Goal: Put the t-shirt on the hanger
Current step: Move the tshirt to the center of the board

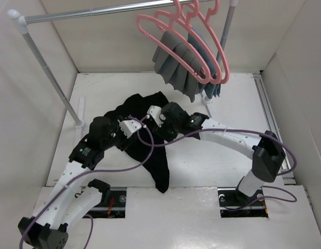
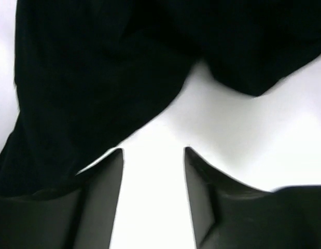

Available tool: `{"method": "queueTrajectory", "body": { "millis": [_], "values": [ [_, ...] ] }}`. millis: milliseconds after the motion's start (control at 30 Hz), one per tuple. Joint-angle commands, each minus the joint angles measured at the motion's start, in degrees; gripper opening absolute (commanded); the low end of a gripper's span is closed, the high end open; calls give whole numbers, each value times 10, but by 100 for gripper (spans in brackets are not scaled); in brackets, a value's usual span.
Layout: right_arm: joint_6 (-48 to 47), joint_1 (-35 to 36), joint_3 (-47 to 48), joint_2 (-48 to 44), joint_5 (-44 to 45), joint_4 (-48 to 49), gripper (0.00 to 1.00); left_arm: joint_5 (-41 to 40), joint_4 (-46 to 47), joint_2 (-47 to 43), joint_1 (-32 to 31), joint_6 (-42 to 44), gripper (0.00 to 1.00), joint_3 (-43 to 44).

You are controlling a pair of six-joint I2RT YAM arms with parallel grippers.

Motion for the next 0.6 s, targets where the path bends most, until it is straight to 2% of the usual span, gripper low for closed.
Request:
{"method": "queueTrajectory", "body": {
  "millis": [0,67,133,167,267,400,467,533,567],
  "values": [
    [43,24,-67,-1,-61,99,52,-35,106,8,2,-44,61,-27],
    [50,30,-89,8,-92,129,53,-22,150,44,2,-57,67,-38],
    [50,35,-110,25,-111,183,66,-22,173,77,2,-57,70,-45],
    [43,42,-110,31,-111,195,76,-22,194,94,2,-57,70,-45],
    [33,59,-104,63,-111,208,82,-16,223,151,2,-25,73,-64],
    [22,59,-109,85,-128,234,82,5,270,171,33,33,73,-116],
    [17,48,-109,99,-145,246,78,13,276,171,64,53,72,-156],
    [17,41,-109,115,-170,246,72,34,282,184,86,76,66,-175],
    [17,41,-104,126,-175,246,67,39,275,190,87,76,59,-169]
  ]
}}
